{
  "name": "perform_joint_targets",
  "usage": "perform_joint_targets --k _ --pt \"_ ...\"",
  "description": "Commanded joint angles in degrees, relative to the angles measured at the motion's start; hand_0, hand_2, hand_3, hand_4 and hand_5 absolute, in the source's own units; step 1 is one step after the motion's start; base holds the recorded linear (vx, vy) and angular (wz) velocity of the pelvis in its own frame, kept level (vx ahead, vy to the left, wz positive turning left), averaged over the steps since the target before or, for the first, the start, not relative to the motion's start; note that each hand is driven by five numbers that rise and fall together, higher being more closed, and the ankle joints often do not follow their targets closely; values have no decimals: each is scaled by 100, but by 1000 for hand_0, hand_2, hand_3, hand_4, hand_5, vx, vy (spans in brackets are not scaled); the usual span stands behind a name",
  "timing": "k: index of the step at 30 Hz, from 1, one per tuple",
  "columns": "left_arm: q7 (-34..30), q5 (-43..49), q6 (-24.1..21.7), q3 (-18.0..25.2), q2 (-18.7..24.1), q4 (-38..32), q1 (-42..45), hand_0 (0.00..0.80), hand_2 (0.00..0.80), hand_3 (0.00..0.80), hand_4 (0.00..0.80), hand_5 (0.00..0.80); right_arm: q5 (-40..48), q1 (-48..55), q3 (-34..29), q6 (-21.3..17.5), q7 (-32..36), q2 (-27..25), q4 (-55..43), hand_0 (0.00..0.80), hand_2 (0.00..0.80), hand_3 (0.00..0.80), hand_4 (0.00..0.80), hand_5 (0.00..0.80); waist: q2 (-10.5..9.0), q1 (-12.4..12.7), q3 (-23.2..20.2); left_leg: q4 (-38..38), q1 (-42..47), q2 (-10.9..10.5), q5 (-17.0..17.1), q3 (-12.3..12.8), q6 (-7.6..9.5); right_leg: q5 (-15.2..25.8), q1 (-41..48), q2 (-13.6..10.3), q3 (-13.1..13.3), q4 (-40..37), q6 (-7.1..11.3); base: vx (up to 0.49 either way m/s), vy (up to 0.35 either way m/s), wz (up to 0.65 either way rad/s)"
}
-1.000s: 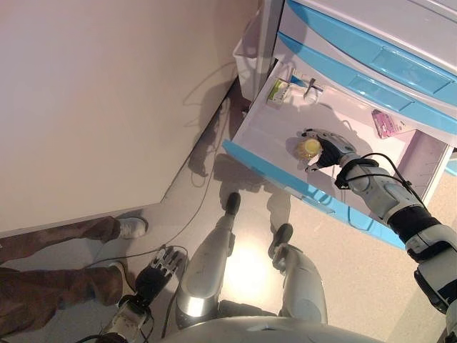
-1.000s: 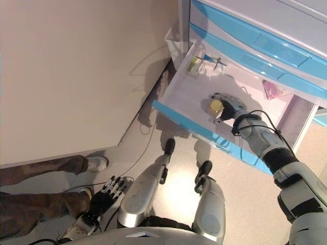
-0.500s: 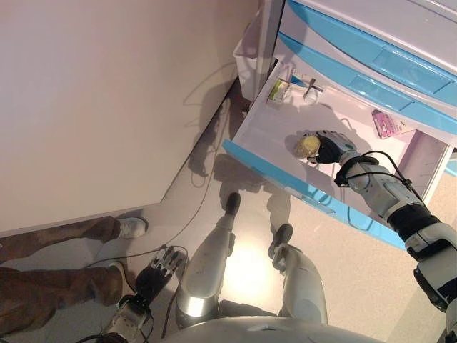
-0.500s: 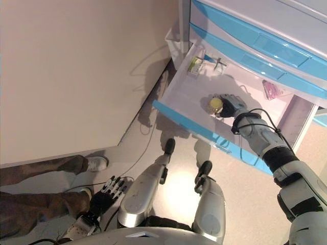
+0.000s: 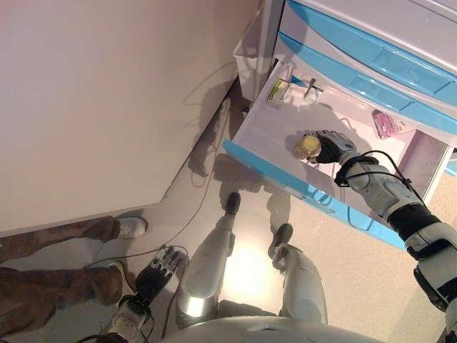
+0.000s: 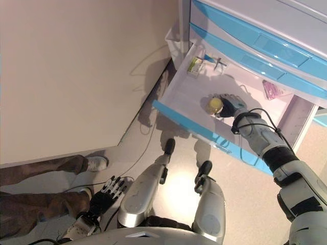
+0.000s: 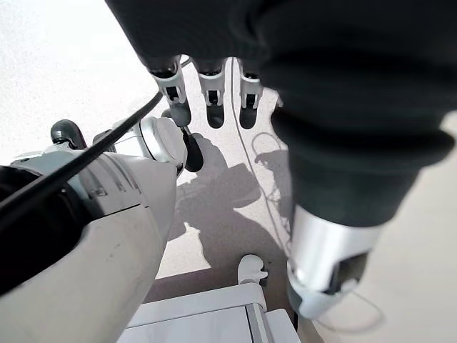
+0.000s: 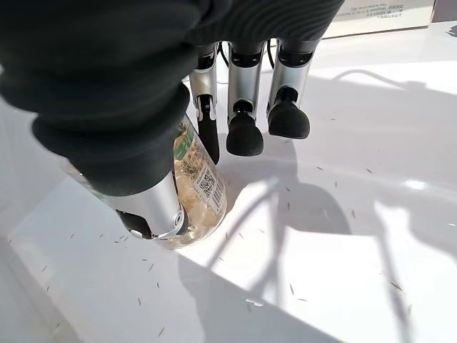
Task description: Open the drawer and pick up the medicine
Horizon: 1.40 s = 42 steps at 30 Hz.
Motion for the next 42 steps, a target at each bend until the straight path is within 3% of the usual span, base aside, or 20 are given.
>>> perform_joint_targets --k 1,42 --pt "-58 -35 -13 -167 226 -97 273 0 0 0 0 0 3 -165 218 -71 -8 -89 -372 0 0 0 0 0 -103 77 -109 784 -98 133 -896 108 -102 718 -93 -224 0 -488 235 0 0 0" --pt "-72 -62 -18 -132 223 -74 260 0 0 0 0 0 -143 -242 366 -207 208 -39 -540 0 0 0 0 0 -138 126 -77 816 -130 120 -898 82 -88 733 -99 -227 -16 -489 249 0 0 0"
